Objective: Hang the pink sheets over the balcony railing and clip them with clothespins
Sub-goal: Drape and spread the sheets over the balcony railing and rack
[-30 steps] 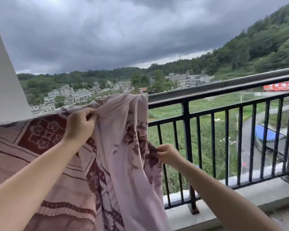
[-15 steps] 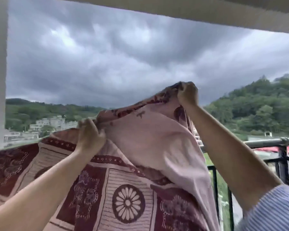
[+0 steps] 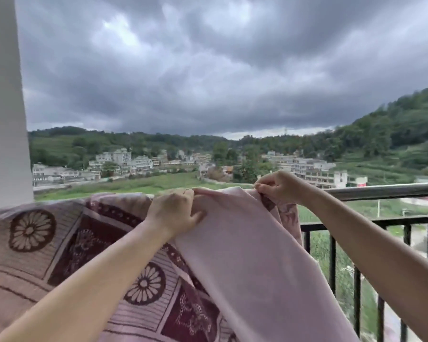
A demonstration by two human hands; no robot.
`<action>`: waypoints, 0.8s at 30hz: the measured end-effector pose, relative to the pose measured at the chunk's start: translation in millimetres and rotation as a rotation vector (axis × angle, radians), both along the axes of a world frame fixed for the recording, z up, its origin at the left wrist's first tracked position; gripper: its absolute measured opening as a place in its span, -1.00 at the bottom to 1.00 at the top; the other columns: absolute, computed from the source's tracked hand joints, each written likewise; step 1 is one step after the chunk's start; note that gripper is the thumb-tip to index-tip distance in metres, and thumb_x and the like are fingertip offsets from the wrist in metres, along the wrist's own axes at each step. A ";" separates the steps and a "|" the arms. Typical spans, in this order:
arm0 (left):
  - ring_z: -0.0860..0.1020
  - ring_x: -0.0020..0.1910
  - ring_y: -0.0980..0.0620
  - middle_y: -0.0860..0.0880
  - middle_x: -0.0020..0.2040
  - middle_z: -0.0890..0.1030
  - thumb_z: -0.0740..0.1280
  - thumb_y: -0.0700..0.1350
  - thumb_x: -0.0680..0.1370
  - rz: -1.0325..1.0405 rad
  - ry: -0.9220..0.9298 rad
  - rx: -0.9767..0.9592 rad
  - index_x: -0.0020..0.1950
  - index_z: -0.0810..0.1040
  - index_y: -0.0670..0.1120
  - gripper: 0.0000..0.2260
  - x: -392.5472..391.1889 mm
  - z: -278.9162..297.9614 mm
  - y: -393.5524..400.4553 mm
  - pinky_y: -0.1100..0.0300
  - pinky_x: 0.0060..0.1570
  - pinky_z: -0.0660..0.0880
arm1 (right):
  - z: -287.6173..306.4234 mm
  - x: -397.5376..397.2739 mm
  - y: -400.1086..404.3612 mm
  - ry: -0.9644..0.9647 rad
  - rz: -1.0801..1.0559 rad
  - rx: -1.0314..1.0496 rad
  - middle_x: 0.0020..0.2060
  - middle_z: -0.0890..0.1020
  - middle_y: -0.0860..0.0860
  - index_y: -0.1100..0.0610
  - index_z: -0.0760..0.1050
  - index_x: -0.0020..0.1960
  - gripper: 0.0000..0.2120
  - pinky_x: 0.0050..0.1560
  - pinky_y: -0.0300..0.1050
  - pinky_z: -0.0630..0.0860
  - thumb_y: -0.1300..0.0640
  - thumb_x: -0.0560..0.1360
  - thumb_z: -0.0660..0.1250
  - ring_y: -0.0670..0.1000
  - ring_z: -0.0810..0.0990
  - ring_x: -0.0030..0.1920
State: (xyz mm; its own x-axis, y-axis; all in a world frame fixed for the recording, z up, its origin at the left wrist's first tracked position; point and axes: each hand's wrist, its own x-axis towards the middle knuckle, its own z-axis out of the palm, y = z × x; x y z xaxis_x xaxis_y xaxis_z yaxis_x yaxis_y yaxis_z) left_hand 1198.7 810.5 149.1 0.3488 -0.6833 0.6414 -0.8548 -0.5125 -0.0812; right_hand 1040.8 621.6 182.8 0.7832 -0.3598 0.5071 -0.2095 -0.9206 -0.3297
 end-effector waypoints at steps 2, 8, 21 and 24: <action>0.41 0.27 -0.07 -0.09 0.27 0.47 0.20 0.03 0.51 0.028 -0.040 -0.033 0.29 0.37 -0.12 -0.60 -1.0 -11.8 -2.1 0.08 0.24 0.30 | -25.4 -22.3 -1.5 -0.259 -0.102 -0.081 -0.01 0.62 0.14 0.28 0.53 0.10 -0.74 -0.02 -0.29 0.38 0.19 0.45 0.33 0.08 0.56 0.00; 0.45 0.21 -0.32 -0.30 0.21 0.52 0.46 -0.28 0.30 -0.004 -0.148 -0.245 0.21 0.50 -0.25 -0.52 -6.9 -47.1 14.5 -0.25 0.21 0.33 | -110.4 -45.1 2.8 -0.338 -0.138 0.618 -0.01 0.56 0.17 0.34 0.40 0.17 -0.15 -0.21 -0.20 0.46 -0.30 0.17 0.41 0.13 0.55 -0.03; 0.58 -0.43 0.01 -0.07 -0.35 0.60 0.58 -0.16 0.00 -0.221 -0.346 0.089 -0.27 0.67 0.07 -0.66 -94.5 -81.3 -26.3 0.22 -0.49 0.49 | -145.2 -95.3 19.6 0.317 -0.007 0.914 0.04 0.60 0.20 0.27 0.41 0.16 -0.68 0.15 0.15 0.50 0.27 0.43 0.33 0.19 0.59 0.07; 0.55 -0.52 -0.01 -0.03 -0.47 0.56 0.58 -0.22 -0.04 -0.158 -0.289 0.110 -0.49 0.58 -0.04 -0.75 -91.7 -77.2 -28.1 0.27 -0.56 0.46 | -141.0 -111.2 12.5 0.394 -0.137 0.762 -0.04 0.64 0.17 0.24 0.50 0.03 -0.79 0.08 0.12 0.55 0.12 0.47 0.30 0.19 0.62 0.01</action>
